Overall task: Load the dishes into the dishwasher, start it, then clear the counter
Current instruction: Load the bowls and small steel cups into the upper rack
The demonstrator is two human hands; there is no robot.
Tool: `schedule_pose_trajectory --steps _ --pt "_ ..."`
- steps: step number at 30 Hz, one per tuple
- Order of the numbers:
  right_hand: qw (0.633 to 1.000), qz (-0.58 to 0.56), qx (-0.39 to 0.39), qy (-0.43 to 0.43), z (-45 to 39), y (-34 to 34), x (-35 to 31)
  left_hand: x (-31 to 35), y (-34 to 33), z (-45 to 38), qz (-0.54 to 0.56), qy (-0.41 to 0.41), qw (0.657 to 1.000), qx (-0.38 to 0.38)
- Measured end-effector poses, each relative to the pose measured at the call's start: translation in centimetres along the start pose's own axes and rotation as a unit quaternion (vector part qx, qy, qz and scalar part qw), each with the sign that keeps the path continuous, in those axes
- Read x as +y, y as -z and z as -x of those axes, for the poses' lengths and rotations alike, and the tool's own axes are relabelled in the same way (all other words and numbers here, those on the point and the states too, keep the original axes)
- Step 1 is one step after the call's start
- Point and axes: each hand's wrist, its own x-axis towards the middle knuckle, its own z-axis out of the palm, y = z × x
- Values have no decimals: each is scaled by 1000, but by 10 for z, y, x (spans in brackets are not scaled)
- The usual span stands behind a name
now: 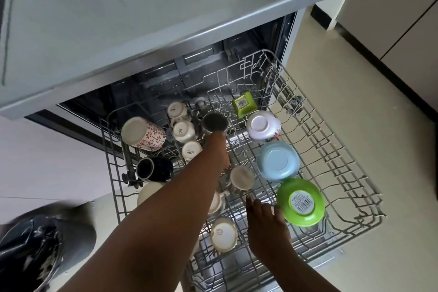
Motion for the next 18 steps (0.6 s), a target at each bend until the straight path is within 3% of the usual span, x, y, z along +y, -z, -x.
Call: schedule_pose_trajectory --steps 7,8,10,11,12,14,16,18 --pt "998 9 59 30 9 6 3 2 44 24 78 0 997 -4" --pt "998 2 63 30 10 13 5 -3 50 27 61 -26 998 -11" --pt "997 -18 78 16 13 25 14 -25 59 44 -71 -140 987 16" --pt "996 -29 90 -2 16 33 21 -42 64 56 -170 -226 958 43" --pt "994 -40 93 -30 20 42 30 -63 71 69 -270 -321 906 54" --pt "986 -71 124 -84 32 54 48 -110 87 90 -436 -492 754 21" --pt "978 -94 139 -124 44 61 66 -158 102 96 -569 -555 605 -54" --pt "975 -107 118 -152 56 64 78 -190 113 102 -661 -551 495 -120"
